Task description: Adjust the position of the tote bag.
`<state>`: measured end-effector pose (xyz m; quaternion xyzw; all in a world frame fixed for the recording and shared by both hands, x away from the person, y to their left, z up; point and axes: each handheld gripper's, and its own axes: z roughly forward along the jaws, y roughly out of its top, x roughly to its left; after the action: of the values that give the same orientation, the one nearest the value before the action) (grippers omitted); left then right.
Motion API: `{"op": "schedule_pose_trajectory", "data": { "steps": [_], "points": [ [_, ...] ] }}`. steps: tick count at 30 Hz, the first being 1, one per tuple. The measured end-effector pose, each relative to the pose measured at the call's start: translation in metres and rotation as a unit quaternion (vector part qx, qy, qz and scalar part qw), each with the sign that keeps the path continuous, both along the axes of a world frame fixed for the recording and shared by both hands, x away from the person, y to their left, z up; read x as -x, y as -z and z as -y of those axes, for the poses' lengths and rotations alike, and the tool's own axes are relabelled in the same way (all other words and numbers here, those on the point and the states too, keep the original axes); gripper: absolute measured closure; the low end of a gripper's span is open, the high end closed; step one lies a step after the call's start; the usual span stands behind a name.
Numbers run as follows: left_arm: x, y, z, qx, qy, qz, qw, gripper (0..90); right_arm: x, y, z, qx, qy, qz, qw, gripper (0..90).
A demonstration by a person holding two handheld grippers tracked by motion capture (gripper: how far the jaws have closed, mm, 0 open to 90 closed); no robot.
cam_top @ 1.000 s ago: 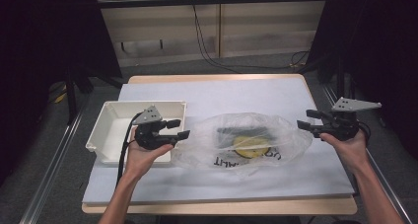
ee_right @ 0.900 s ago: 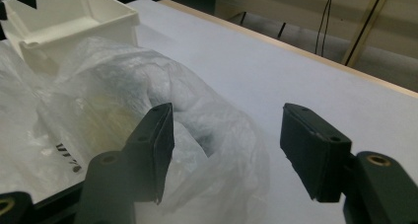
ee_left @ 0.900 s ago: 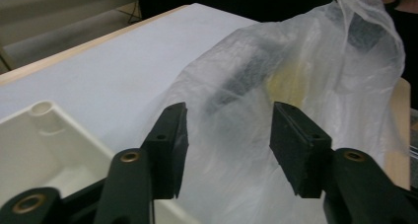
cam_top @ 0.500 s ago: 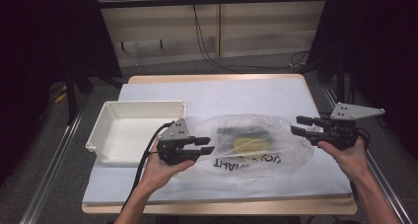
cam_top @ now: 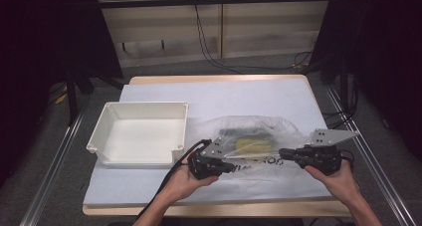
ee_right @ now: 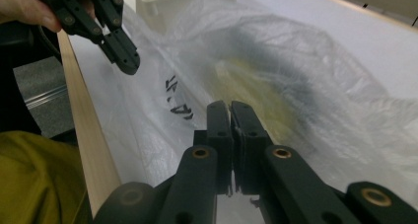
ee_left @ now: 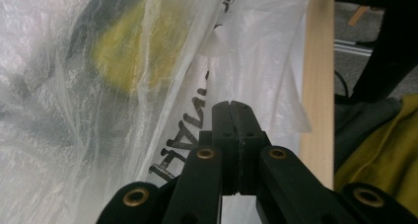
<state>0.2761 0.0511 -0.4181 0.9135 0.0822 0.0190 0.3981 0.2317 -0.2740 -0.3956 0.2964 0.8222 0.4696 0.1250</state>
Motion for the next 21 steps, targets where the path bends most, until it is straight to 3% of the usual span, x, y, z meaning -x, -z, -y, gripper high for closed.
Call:
{"op": "schedule_pose_trajectory", "data": {
  "steps": [6, 12, 18, 21],
  "points": [
    [-0.007, 0.016, 0.006, -0.023, -0.016, 0.004, 0.9996, 90.0, -0.001, 0.016, -0.011, 0.022, -0.017, -0.013, 0.9995, 90.0],
    [-0.021, 0.024, 0.005, -0.026, -0.042, -0.001, 0.9988, 88.8, -0.006, 0.038, -0.026, 0.060, -0.038, -0.037, 0.9968, 90.0],
    [-0.029, 0.023, 0.009, -0.055, -0.057, 0.020, 0.9967, 89.5, -0.021, 0.057, -0.032, 0.101, -0.024, -0.054, 0.9931, 90.0],
    [-0.034, 0.017, 0.008, -0.063, -0.069, 0.031, 0.9951, 89.4, -0.029, 0.056, -0.030, 0.122, -0.003, -0.042, 0.9916, 90.0]
  ]
}}
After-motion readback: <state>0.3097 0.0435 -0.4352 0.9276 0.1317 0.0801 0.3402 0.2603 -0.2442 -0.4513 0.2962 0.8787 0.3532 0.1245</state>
